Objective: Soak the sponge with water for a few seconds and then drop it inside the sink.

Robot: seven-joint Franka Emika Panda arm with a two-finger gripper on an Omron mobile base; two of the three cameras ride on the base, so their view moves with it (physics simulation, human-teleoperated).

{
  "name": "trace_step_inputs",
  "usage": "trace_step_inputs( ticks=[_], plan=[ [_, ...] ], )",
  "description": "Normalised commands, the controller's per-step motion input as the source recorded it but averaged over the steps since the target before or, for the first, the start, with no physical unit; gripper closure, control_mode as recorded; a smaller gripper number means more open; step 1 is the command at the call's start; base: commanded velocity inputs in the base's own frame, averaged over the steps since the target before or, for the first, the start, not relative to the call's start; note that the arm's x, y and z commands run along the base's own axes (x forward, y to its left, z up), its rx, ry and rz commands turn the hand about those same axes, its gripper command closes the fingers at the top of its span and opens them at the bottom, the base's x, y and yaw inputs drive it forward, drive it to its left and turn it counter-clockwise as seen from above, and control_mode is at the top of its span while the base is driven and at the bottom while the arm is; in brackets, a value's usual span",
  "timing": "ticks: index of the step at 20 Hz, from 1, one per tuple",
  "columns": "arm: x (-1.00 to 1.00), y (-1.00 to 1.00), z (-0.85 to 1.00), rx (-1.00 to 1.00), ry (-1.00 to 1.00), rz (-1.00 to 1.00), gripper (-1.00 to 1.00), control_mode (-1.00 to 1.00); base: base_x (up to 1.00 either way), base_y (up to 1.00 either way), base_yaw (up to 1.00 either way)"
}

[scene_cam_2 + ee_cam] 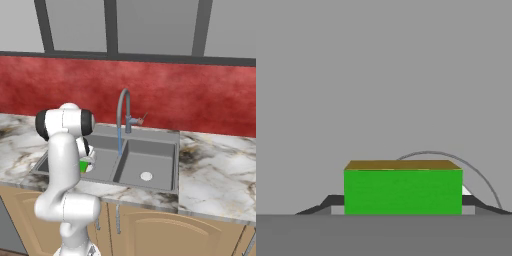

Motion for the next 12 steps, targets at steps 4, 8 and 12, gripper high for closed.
trace_step_inputs(
  ticks=[4,8,12],
  plan=[
    [0.00,0.01,0.00,0.00,0.00,0.00,1.00,-1.00,0.00,0.00,0.00],
    [0.00,0.00,0.00,0.00,0.00,0.00,1.00,-1.00,0.00,0.00,0.00],
    [0.00,0.00,0.00,0.00,0.00,0.00,1.00,-1.00,0.00,0.00,0.00]
  ],
)
